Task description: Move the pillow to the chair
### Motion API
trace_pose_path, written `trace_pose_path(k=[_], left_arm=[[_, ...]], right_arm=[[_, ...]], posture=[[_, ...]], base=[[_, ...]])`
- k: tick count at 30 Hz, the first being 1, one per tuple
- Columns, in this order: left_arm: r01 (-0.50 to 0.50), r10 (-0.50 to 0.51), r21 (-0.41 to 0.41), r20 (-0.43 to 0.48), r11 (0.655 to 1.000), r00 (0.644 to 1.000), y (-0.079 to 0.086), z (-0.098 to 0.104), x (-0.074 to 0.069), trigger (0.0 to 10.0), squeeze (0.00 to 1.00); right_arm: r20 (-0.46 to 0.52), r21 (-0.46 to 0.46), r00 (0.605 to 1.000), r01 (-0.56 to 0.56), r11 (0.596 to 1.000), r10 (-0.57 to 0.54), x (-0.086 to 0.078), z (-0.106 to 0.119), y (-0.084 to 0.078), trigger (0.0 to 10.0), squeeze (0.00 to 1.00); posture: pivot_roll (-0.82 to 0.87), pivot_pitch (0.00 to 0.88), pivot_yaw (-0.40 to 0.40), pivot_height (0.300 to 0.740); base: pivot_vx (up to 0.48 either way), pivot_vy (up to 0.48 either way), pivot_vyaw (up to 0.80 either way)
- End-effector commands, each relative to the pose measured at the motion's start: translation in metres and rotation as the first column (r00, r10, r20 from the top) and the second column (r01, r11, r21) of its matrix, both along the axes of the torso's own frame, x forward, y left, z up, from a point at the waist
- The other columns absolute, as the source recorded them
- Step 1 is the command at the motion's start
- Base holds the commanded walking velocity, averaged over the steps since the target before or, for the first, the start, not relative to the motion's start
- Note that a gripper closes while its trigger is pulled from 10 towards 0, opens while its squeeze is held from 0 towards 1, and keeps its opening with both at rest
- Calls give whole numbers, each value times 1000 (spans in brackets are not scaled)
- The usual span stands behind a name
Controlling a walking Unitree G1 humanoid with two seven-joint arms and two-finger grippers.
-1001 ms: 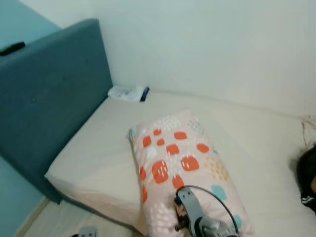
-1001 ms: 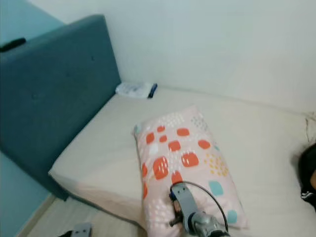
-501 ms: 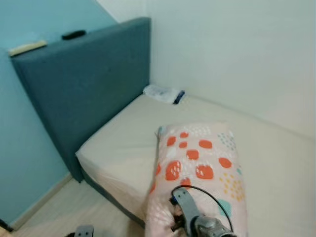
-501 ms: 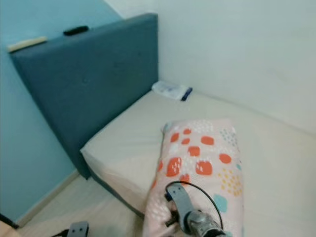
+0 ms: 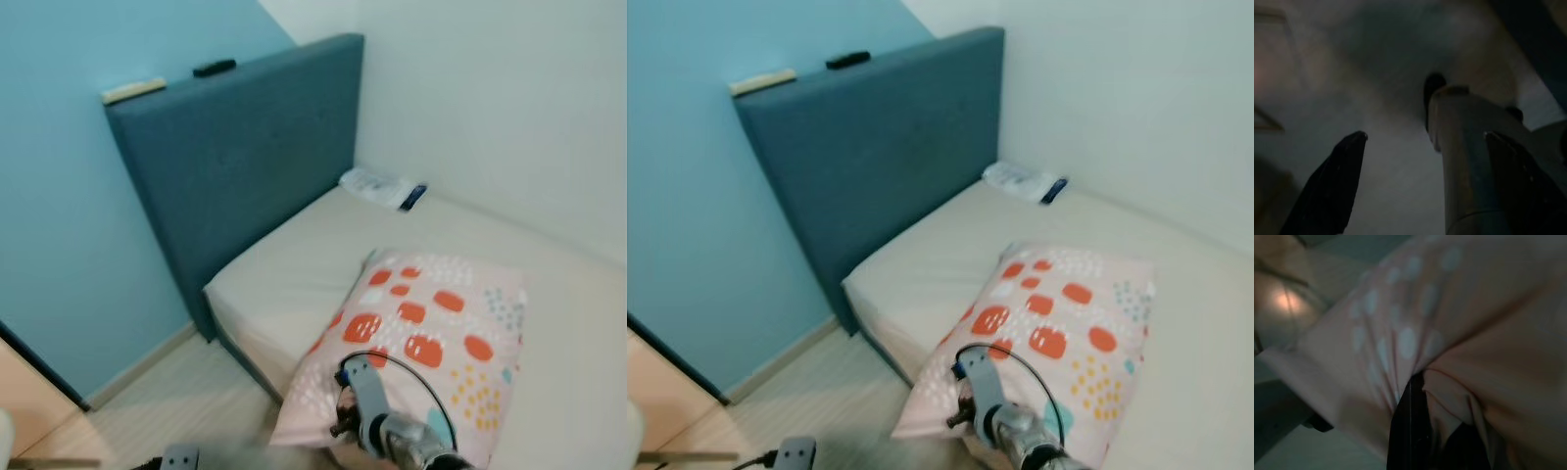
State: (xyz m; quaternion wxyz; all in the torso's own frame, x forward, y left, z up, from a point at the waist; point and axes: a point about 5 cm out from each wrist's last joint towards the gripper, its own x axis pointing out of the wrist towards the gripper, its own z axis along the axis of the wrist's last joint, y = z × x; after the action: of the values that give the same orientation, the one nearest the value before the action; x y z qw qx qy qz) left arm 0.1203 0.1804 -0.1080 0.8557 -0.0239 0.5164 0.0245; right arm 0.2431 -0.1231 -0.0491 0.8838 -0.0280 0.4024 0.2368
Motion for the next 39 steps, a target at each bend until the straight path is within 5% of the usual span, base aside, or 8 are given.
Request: trace_pose_path(k=[1,8,39], left_arm=[[17,-16,3,-79,1000,997,-1,-6,-18,10000,0],[25,-24,17,-92,1000,995,0,-6,-19,10000,0],[40,-37,25,-116,999,993,-2,-7,-21,10000,0]], right_arm=[[29,42,999,-25,999,24,5,5,14,10000,0],[-30,-11,991,-132,991,132,-12,-6,18,10000,0],[-14,-17,989,-148,989,148,-9,-4,19,10000,0]], posture=[[-16,53,-25,740],[-16,51,-24,740],[-18,47,-31,740]], base=[[0,0,781],[0,0,779],[0,0,779]])
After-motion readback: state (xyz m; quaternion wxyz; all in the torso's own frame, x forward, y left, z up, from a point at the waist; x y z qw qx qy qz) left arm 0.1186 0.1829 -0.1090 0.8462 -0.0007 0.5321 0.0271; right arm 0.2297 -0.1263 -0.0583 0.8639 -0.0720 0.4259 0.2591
